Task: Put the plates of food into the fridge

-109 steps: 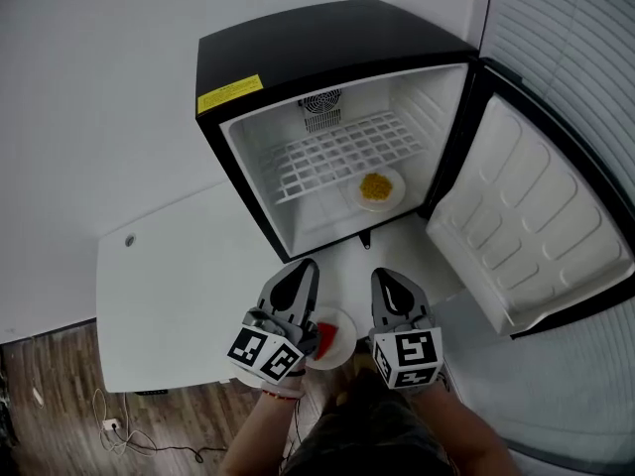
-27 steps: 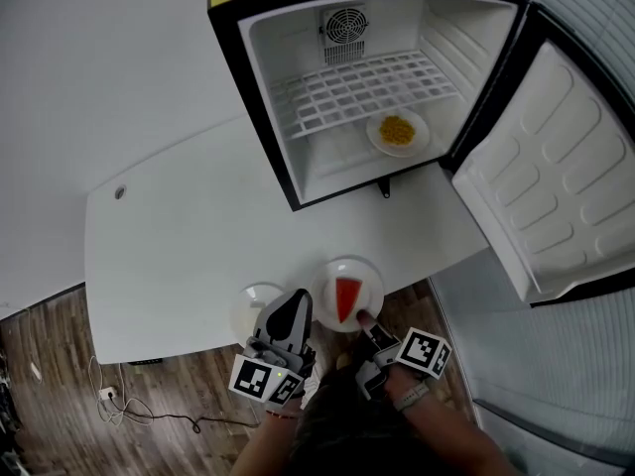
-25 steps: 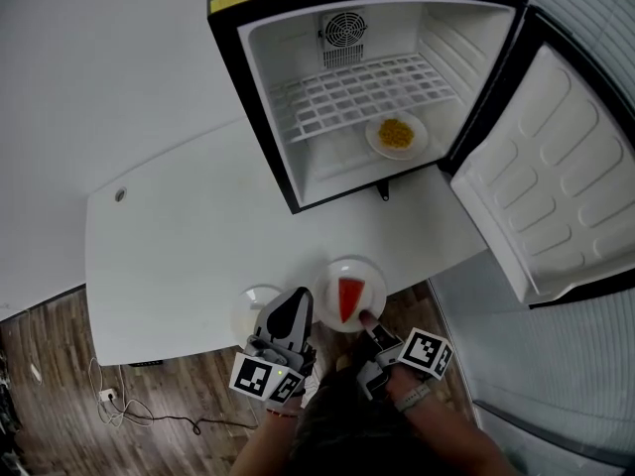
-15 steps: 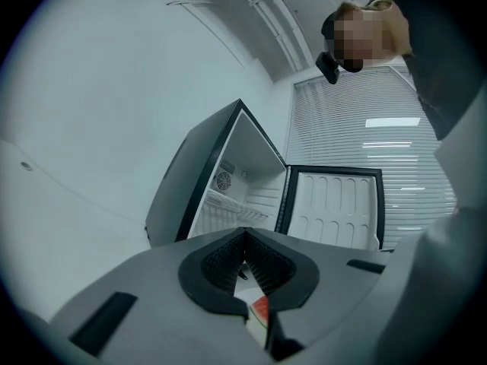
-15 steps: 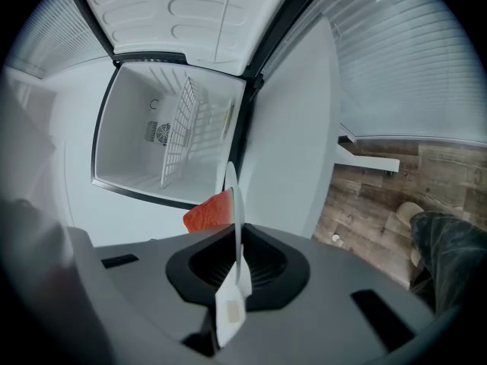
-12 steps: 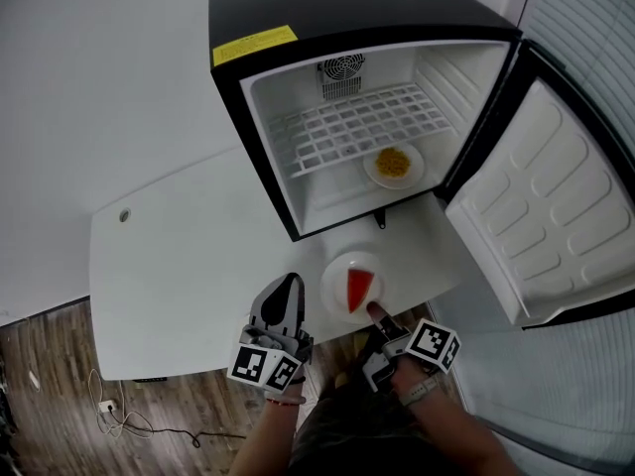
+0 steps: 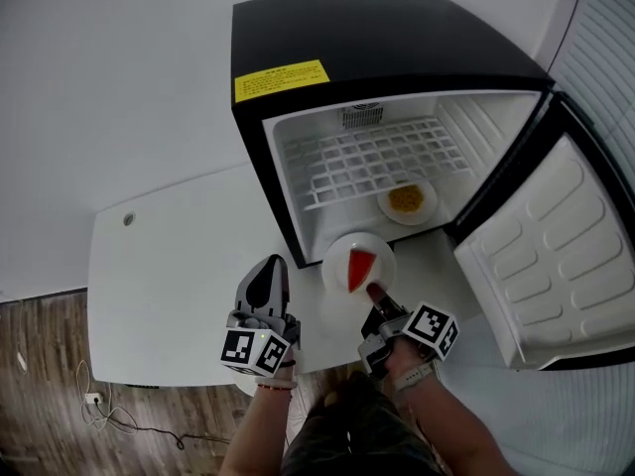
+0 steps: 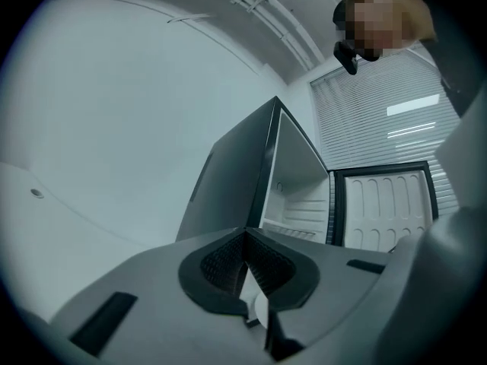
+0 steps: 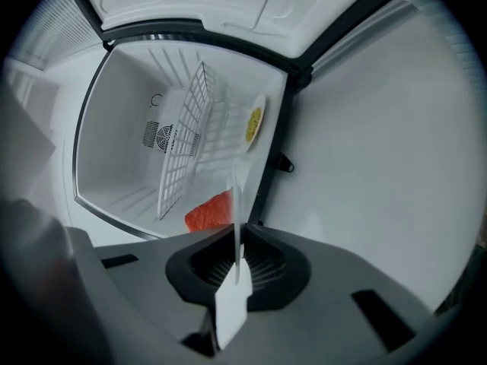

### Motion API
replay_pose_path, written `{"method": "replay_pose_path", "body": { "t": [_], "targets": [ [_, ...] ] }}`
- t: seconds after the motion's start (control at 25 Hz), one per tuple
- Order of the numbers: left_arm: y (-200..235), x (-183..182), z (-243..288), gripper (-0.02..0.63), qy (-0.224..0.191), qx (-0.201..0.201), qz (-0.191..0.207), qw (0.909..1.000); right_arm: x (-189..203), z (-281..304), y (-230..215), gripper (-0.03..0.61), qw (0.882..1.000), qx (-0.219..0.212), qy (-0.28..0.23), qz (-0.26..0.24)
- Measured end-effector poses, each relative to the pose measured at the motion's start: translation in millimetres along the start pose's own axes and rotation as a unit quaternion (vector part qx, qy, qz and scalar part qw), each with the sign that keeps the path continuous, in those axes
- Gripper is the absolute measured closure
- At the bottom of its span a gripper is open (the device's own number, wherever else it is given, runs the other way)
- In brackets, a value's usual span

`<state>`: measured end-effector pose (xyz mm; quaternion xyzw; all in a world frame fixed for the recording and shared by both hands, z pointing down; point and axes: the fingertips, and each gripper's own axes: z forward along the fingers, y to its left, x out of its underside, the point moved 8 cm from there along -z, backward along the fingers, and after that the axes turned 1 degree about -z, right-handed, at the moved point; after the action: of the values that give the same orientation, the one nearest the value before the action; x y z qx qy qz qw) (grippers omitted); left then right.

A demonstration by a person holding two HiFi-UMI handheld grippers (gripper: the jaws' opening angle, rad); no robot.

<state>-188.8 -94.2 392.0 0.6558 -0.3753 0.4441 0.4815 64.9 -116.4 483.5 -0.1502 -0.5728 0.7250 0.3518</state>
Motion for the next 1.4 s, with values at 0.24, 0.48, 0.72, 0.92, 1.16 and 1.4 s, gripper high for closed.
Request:
{"method": "replay_pose_path", "body": {
  "t": [0.24,0.48,0.72,0.92,1.16,1.4],
  "targets": [
    [31,3,18,0.607,-0.006,-0.037,0.012,0.9992,-21,38,6,0.558,1.0,0.006,0.011,-0.014],
    [47,5,41,0.607,-0.016,-0.051,0.009,0.9985,-35,72,11,0.558,1.0,0.005,0.022,-0.021],
    [53,5,55,0.607,-0.022,-0.059,0.002,0.998,-45,102,17,0.558,0.999,0.007,0.036,-0.026],
    [60,5,61,0.607,-0.033,-0.072,-0.008,0.9968,-53,119,21,0.558,0.997,0.025,0.05,-0.053],
    [63,4,65,0.607,-0.043,-0.079,-0.024,0.9956,-61,132,27,0.558,0.991,0.06,0.067,-0.1],
    [64,8,64,0.607,-0.054,-0.074,-0.04,0.995,-74,145,39,0.547,0.97,0.098,0.111,-0.195]
  ]
}}
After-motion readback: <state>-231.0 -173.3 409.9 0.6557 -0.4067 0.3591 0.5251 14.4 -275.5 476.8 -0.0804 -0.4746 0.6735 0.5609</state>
